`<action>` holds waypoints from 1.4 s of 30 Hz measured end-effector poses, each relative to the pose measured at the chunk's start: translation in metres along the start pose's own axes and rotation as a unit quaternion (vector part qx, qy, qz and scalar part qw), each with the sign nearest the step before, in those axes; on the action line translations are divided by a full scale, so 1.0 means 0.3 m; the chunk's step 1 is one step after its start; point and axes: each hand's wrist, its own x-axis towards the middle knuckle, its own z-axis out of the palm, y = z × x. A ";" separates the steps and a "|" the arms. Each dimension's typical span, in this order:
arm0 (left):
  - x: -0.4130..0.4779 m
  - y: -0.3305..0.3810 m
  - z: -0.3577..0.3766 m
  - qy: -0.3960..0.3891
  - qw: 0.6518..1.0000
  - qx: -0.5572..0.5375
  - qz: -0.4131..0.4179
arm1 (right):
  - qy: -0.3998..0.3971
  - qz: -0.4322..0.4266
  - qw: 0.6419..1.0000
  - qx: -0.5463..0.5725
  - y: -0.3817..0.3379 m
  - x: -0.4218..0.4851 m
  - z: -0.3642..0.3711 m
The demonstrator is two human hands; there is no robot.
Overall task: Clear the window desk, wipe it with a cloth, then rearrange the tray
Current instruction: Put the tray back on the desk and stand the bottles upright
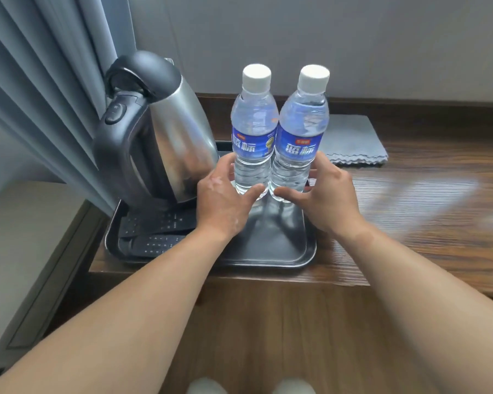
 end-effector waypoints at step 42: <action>0.000 0.015 0.000 -0.011 1.000 -0.002 -0.008 | -0.039 0.038 0.998 -0.044 -0.028 -0.008 -0.024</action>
